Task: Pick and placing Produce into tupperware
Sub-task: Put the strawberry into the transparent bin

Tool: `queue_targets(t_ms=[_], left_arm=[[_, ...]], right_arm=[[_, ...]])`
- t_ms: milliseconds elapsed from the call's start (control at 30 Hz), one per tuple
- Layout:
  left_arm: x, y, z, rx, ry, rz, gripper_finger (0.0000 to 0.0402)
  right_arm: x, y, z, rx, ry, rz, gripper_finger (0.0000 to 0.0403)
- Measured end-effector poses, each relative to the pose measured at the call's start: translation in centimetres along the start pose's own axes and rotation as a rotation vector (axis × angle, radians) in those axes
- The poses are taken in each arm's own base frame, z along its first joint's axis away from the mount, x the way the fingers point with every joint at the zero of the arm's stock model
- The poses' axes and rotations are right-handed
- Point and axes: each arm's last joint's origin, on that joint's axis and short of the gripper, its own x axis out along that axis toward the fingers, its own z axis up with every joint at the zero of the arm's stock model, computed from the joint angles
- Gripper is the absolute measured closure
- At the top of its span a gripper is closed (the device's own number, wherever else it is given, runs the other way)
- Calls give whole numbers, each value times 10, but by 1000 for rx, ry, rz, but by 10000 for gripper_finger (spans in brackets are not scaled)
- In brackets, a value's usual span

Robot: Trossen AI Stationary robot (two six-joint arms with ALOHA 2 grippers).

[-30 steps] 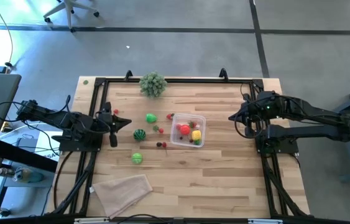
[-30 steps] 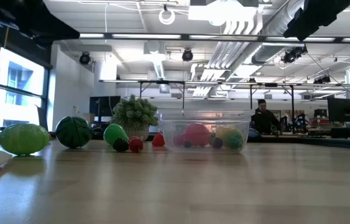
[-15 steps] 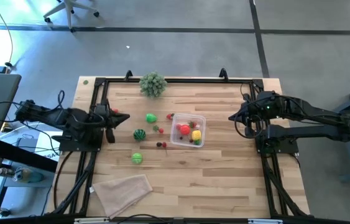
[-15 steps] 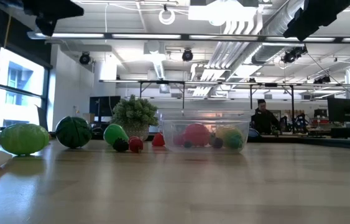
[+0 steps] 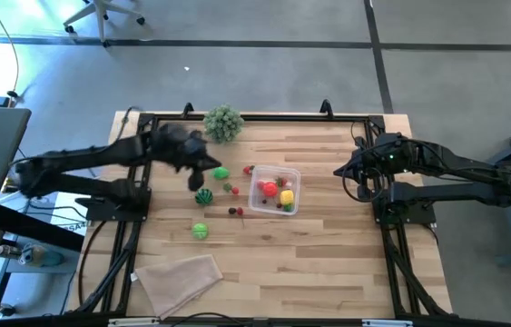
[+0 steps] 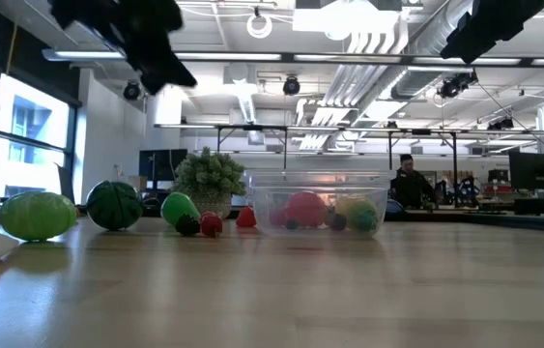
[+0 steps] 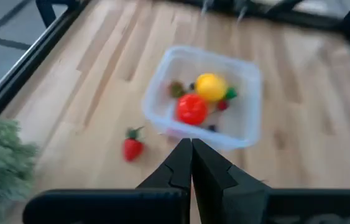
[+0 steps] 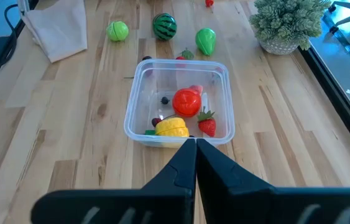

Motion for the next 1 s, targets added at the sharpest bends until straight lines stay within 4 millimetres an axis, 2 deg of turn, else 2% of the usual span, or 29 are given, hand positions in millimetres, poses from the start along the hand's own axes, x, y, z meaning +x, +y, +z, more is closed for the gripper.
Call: queue_targets(t_ms=[100, 233, 400, 567, 767, 1000], left_arm=[[24, 23, 4, 78, 75, -4, 401], [57, 44, 3, 161, 180, -7, 401], [95, 57, -5, 219, 301, -47, 401], [122, 66, -7, 239, 382, -79, 401], [137, 73, 1, 274, 426, -59, 385], [140, 70, 7, 317, 425, -46, 296]], right_arm=[[0, 0, 0, 0, 0, 0, 401], [0, 0, 0, 0, 0, 0, 401], [0, 0, 0, 0, 0, 0, 401], [0, 0, 0, 0, 0, 0, 401], [0, 0, 0, 0, 0, 0, 401], [0, 0, 0, 0, 0, 0, 401]])
